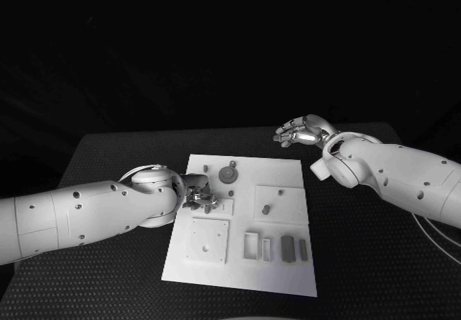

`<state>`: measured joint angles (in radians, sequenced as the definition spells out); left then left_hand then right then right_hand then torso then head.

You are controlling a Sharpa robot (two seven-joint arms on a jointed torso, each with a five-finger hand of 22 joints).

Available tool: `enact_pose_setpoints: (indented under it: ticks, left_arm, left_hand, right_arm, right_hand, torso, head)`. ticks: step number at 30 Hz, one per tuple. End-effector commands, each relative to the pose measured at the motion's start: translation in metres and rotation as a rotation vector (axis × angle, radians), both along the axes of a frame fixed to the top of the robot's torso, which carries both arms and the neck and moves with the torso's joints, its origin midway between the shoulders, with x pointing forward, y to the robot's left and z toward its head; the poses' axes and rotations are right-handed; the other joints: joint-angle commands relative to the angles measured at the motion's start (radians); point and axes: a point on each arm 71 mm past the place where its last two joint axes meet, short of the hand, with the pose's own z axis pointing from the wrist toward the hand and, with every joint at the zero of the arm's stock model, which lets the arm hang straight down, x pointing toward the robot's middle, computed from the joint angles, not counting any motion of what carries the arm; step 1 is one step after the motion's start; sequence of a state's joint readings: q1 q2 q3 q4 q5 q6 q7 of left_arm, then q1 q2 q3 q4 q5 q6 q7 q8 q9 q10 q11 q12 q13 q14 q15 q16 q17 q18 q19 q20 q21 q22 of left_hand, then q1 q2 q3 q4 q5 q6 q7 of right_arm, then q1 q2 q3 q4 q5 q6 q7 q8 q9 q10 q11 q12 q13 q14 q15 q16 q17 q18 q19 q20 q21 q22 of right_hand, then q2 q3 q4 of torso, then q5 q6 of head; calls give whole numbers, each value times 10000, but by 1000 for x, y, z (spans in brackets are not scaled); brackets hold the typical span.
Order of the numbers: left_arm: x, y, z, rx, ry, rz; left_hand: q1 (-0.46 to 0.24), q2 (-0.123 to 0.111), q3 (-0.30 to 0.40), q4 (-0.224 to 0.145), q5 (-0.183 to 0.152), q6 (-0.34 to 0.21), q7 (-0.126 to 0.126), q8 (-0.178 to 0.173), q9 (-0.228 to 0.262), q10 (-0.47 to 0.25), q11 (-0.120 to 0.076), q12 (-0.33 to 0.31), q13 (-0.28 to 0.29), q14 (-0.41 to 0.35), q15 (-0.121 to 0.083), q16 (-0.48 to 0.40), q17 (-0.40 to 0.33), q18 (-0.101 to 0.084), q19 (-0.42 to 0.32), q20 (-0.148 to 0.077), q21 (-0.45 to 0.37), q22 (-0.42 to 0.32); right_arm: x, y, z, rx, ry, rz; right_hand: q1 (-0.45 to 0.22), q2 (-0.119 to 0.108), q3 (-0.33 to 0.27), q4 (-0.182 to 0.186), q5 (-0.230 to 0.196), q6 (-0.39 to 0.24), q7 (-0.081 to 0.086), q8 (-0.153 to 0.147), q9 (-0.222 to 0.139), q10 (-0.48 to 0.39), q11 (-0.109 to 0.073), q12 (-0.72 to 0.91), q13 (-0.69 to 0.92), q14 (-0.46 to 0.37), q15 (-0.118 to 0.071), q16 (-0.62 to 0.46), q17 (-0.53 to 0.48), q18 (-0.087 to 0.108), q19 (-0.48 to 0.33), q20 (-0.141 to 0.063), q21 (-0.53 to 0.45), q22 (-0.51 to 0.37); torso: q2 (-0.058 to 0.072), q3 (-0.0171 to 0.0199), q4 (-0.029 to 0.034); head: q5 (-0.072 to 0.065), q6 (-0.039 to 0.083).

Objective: Assemble the parts on the task board

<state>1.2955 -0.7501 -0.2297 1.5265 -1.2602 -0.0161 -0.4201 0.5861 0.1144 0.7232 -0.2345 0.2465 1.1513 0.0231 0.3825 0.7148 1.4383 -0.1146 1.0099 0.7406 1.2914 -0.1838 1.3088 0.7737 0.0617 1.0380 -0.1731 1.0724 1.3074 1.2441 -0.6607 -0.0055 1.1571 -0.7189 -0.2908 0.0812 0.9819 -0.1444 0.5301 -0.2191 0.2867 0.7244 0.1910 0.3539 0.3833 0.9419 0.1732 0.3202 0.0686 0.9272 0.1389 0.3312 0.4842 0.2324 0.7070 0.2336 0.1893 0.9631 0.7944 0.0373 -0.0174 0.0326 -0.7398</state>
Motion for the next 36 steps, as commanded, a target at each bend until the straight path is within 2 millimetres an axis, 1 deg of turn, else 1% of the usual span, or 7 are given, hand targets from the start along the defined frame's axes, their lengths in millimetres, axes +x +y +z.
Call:
enact_pose_setpoints:
  ticks: [1, 10, 16, 20, 23, 29, 36]
  left_arm:
    - [-2, 2, -5, 96, 81, 29]
    - [-2, 4, -5, -240, 299, 284]
    - [-3, 5, -6, -1072, 1166, 829]
    - [-3, 5, -6, -1164, 1332, 919]
    - [-3, 6, -6, -1208, 1494, 994]
    - [-2, 7, -6, -1268, 1621, 1078]
    - [4, 5, 0, -1330, 1532, 1075]
  left_hand:
    - [261, 223, 78, 12, 55, 1038, -465, 18, -3, -273, -191, 63, -18, 0, -48, 61, -15, 180, -72, -928, 67, 160]
    - [242, 265, 63, 45, 58, 1042, -464, 23, 1, -273, -191, 71, -29, 2, -48, 71, -20, 175, -72, -924, 70, 159]
    - [247, 305, 70, -21, 173, 1054, -473, 38, 11, -271, -199, 99, -44, 9, -52, 101, -24, 177, -75, -925, 85, 167]
    - [249, 321, 73, -40, 192, 1054, -474, 39, 13, -272, -200, 105, -48, 7, -51, 106, -26, 177, -78, -925, 87, 169]
    - [250, 326, 73, -46, 196, 1053, -474, 39, 13, -273, -200, 107, -50, 7, -51, 108, -27, 177, -79, -925, 88, 169]
    - [246, 356, 72, -59, 205, 1048, -473, 39, 14, -277, -199, 112, -57, 1, -50, 110, -32, 175, -85, -923, 89, 169]
    - [237, 378, 68, -63, 208, 1044, -471, 38, 14, -281, -198, 115, -62, -3, -48, 111, -36, 173, -89, -921, 89, 169]
  right_arm:
    - [-1, 2, 0, 48, 9, 173]
    - [-1, 2, -1, 51, 16, 176]
    - [-1, 2, -1, 51, 19, 174]
    - [-1, 2, -1, 51, 20, 174]
    - [0, 2, -1, 50, 20, 172]
    - [0, 2, -1, 46, 20, 157]
    - [0, 3, -3, 47, 50, 166]
  right_hand:
    - [-104, -15, -6, 31, 44, 61, 142, 58, -10, 69, 7, -68, -8, -22, 73, -69, -13, 76, -42, 10, -62, 10]
    - [-107, -14, -9, 35, 53, 61, 142, 58, -12, 70, 7, -72, -8, -24, 73, -71, -15, 76, -43, 9, -66, 13]
    - [-108, -13, -9, 36, 57, 61, 142, 58, -12, 70, 7, -74, -8, -24, 73, -71, -15, 76, -43, 9, -67, 14]
    - [-109, -13, -11, 38, 61, 60, 142, 58, -14, 70, 7, -77, -8, -25, 73, -72, -16, 76, -44, 9, -69, 16]
    - [-109, -12, -11, 38, 64, 60, 142, 58, -14, 71, 7, -79, -8, -26, 73, -73, -16, 76, -44, 9, -71, 17]
    - [-107, -12, -12, 38, 69, 59, 142, 58, -17, 71, 7, -84, -8, -28, 73, -75, -17, 76, -45, 7, -76, 20]
    - [-104, -11, -13, 37, 72, 59, 141, 59, -19, 72, 7, -89, -8, -29, 73, -76, -18, 76, -46, 7, -80, 24]
  torso:
    - [5, -3, -3]
    - [3, -4, 0]
    - [-1, -3, -1]
    - [-3, 3, -3]
    - [2, -2, -7]
    - [1, 9, -1]
    - [4, 6, -4]
  head:
    - [-3, 10]
    - [-4, 1]
    - [0, 0]
    - [-2, -4]
    - [-2, -2]
    - [-9, -9]
    - [-1, -19]
